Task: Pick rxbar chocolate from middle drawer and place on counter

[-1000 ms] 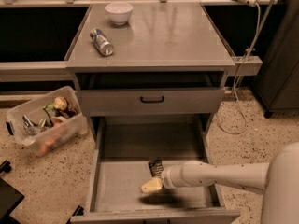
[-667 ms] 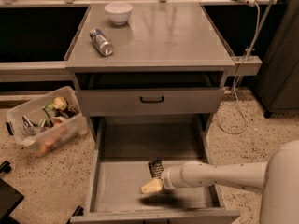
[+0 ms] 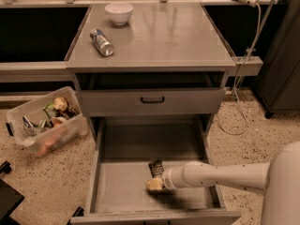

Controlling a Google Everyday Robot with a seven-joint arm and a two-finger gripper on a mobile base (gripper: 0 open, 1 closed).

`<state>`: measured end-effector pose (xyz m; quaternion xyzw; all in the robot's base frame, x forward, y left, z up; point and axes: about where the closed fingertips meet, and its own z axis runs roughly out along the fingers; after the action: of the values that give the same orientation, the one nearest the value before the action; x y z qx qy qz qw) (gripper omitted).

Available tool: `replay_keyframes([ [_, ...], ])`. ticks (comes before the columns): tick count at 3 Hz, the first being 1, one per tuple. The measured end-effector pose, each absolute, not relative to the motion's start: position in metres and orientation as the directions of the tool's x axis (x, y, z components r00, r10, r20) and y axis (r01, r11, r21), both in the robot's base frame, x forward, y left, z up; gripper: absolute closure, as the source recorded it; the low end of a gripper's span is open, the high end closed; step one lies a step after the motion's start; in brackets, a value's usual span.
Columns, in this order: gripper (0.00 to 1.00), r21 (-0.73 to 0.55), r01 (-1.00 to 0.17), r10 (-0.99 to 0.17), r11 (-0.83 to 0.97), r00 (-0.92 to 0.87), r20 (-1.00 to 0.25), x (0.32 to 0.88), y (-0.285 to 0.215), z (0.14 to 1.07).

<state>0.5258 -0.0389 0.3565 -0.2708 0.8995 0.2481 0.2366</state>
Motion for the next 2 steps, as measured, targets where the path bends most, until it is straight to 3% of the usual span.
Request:
replay_keyframes([
  [1,0.65,0.318,-0.605,-0.37,0.73,-0.741,-0.56,0.5258,-0.039,0.3567],
  [2,0.62,0.318,-0.605,-0.37,0.73,-0.741,-0.56,0.5273,-0.0401,0.3637],
])
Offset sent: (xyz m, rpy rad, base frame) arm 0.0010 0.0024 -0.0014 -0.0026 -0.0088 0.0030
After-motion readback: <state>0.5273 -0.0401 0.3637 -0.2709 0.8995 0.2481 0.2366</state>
